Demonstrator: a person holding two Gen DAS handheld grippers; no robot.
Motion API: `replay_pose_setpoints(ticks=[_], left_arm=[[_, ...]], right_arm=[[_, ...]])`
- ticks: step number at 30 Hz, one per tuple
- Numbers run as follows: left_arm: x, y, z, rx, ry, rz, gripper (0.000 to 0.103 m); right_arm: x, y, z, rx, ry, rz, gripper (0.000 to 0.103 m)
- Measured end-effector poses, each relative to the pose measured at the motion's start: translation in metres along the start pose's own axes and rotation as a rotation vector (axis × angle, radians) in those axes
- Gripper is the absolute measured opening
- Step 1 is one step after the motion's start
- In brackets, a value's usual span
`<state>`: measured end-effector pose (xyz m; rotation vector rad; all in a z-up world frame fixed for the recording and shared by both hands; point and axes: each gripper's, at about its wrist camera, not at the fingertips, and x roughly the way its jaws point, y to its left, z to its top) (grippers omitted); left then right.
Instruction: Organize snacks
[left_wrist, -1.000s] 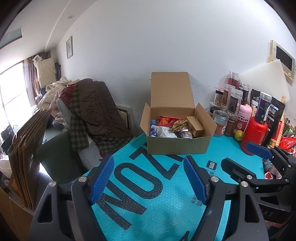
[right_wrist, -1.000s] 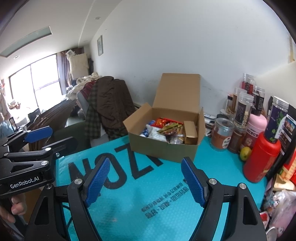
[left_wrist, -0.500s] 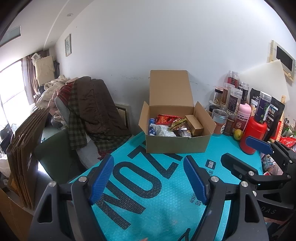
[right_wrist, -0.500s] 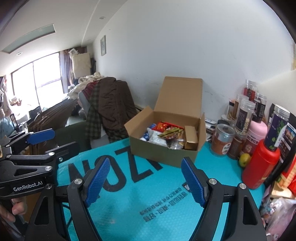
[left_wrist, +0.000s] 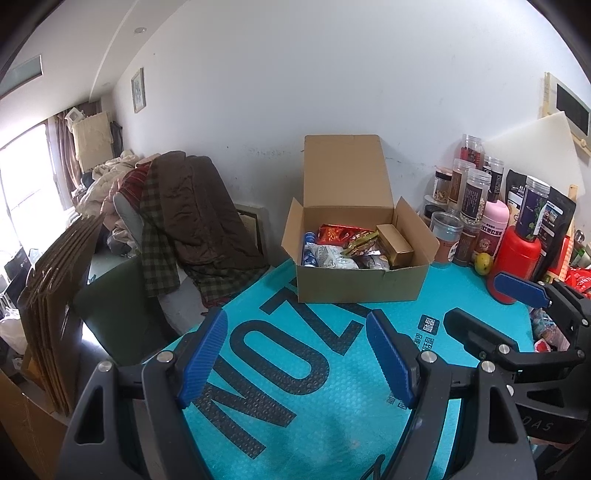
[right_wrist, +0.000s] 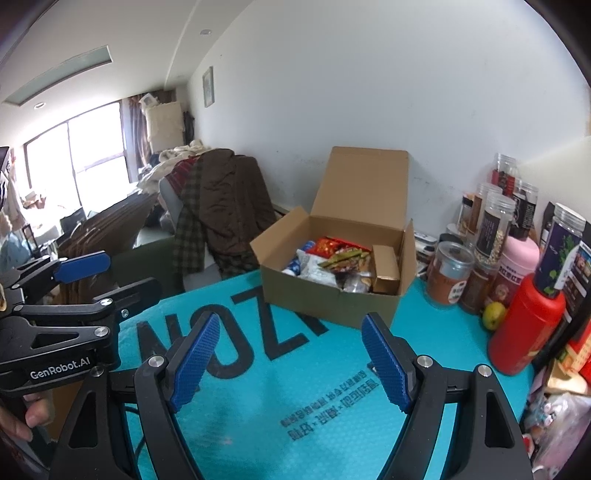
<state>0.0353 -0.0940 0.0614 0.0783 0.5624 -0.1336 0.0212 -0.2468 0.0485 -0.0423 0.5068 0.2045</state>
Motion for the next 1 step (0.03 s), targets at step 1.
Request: replay_pose_setpoints(ticks=[1], left_arm=[[0.0002, 0.0001, -0.0003, -0.001, 0.0, -0.002, 0.078]], right_arm=[[0.0001, 0.0003, -0.0002, 0.001, 0.001, -0.001, 0.08]])
